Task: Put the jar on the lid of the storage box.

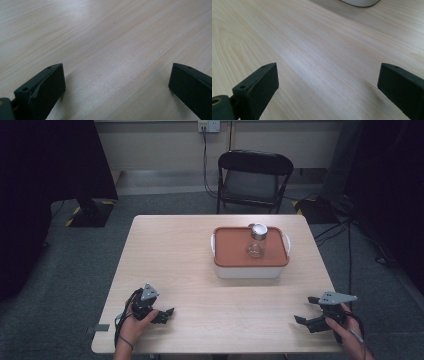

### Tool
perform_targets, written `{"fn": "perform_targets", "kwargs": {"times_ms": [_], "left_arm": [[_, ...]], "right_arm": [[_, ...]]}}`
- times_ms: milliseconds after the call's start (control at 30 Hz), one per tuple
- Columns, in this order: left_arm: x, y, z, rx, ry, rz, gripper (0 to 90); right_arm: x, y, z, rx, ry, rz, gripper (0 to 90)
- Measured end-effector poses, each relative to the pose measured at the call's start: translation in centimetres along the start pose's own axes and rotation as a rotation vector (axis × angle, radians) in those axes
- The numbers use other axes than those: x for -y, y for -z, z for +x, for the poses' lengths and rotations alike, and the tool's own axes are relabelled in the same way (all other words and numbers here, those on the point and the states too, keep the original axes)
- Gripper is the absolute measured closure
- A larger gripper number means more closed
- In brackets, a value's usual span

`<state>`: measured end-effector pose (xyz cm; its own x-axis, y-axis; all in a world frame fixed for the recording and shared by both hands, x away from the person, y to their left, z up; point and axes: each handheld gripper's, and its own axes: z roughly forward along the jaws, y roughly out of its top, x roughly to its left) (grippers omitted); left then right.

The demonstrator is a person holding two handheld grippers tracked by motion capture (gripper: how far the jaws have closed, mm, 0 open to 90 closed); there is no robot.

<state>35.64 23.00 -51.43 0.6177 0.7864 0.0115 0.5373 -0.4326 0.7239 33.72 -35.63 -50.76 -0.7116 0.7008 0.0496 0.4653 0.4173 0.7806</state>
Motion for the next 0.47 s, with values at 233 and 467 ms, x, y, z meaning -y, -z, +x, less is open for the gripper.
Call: {"fn": "perform_targets", "kwargs": {"times_ms": [233,467], "left_arm": [[0.00,0.00,0.00,0.000,0.000,0.000,0.3],[0.00,0.00,0.00,0.000,0.000,0.000,0.3]], "right_arm": [[0.60,0.18,-0.25,0.027,0.028,0.031,2.4],[0.56,-0.10,-0.04,0.035,0.064,0.069,2.5]]}}
